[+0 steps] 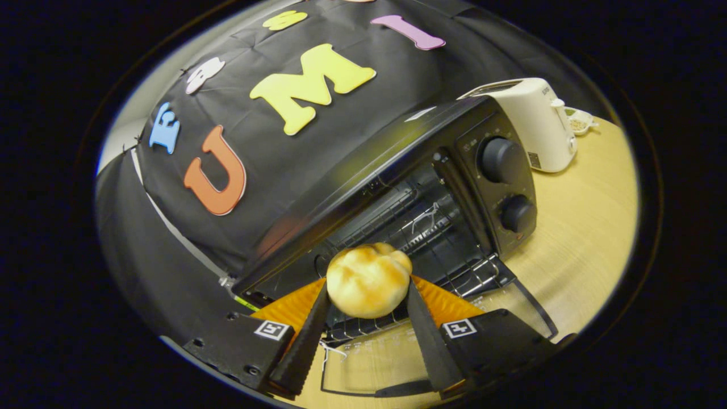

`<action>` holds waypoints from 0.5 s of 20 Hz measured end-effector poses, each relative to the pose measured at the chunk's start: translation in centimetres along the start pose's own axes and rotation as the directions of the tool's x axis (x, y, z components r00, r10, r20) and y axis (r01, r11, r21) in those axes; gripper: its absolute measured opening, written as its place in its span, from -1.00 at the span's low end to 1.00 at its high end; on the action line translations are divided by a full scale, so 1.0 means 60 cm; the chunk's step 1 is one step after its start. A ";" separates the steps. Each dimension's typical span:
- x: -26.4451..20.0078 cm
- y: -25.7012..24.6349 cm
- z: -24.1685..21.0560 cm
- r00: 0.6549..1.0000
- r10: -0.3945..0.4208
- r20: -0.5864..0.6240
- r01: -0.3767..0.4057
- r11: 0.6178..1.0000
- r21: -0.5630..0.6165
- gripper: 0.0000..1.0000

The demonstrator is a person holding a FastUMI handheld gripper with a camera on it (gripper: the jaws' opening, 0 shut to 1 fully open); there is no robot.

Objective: Open the toaster oven, put the food inside, and close the toaster oven door.

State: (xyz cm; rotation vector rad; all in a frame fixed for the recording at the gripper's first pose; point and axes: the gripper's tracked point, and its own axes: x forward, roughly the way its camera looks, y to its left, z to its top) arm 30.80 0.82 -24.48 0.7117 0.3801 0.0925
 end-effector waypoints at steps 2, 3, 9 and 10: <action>0.027 0.003 0.005 1.000 -0.001 -0.009 0.001 1.000 -0.004 0.67; 0.041 0.006 0.011 1.000 -0.003 -0.003 0.003 1.000 -0.010 0.67; 0.081 -0.010 0.025 0.998 -0.055 0.013 0.056 0.993 -0.106 0.72; 0.082 -0.016 0.024 0.998 -0.063 0.011 0.064 0.992 -0.111 0.77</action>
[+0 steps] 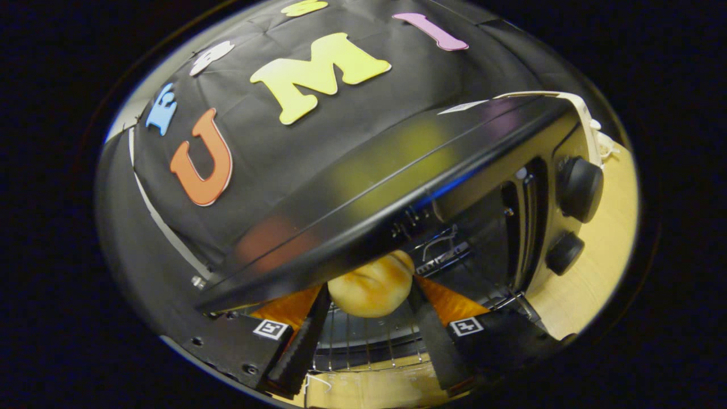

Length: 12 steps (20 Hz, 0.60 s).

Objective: Open the toaster oven, put the food inside, and close the toaster oven door.

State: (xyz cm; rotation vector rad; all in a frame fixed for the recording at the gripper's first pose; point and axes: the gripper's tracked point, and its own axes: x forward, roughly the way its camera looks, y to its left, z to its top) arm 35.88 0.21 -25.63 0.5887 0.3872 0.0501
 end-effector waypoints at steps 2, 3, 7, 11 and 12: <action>-0.016 0.001 0.003 1.000 0.010 -0.005 -0.010 1.000 0.016 0.88; -0.023 -0.001 0.004 1.000 0.009 -0.003 -0.008 1.000 0.024 0.94; -0.091 -0.003 -0.013 0.999 0.041 -0.030 -0.041 0.999 0.006 1.00; -0.189 -0.002 -0.044 0.997 0.054 -0.054 -0.061 0.987 -0.148 1.00; -0.207 -0.007 -0.053 0.997 0.042 -0.061 -0.053 0.981 -0.187 1.00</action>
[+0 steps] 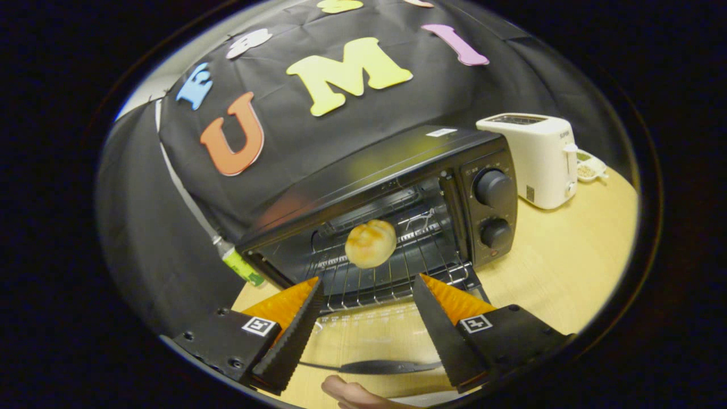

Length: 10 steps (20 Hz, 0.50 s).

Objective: Open the toaster oven, put the food inside, and close the toaster oven door.

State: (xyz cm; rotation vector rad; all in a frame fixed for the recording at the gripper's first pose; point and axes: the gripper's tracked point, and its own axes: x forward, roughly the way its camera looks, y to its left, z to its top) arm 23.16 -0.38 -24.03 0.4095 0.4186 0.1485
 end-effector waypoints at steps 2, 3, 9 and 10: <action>-0.032 0.004 -0.013 1.000 -0.008 -0.002 0.008 0.998 -0.061 1.00; -0.044 0.003 -0.020 1.000 -0.019 0.000 0.019 0.996 -0.087 1.00; -0.092 0.013 -0.070 0.999 -0.051 -0.007 0.049 0.980 -0.192 1.00; -0.095 0.010 -0.084 0.998 -0.063 -0.015 0.058 0.977 -0.207 1.00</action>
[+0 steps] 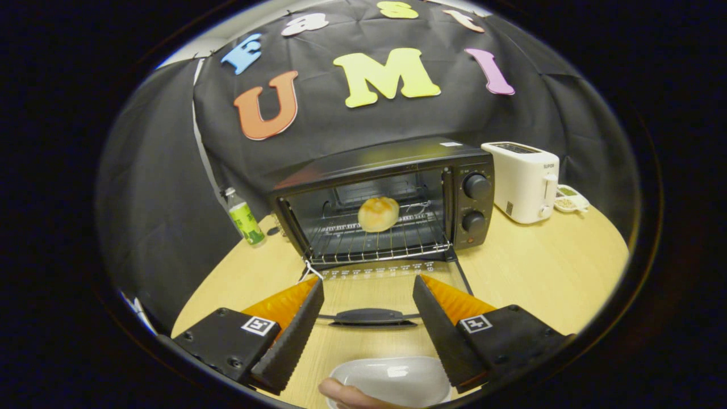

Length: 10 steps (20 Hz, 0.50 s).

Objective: Open the toaster oven, put the food inside, and close the toaster oven door.

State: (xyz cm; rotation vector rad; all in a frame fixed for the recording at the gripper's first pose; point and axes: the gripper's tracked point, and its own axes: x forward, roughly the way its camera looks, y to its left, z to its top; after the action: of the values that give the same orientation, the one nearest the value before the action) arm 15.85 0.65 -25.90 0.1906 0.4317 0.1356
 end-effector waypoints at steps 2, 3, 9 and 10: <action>0.001 0.003 -0.032 0.999 -0.004 -0.034 0.004 1.000 -0.002 1.00; 0.003 0.005 -0.048 0.999 -0.002 -0.050 0.002 1.000 0.003 1.00; 0.028 0.005 -0.109 0.990 -0.041 -0.138 0.039 0.999 -0.019 1.00; 0.031 0.007 -0.113 0.989 -0.043 -0.144 0.041 0.999 -0.019 1.00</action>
State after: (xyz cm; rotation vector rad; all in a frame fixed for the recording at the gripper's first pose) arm 14.60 2.44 -32.62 0.1560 0.5781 0.1118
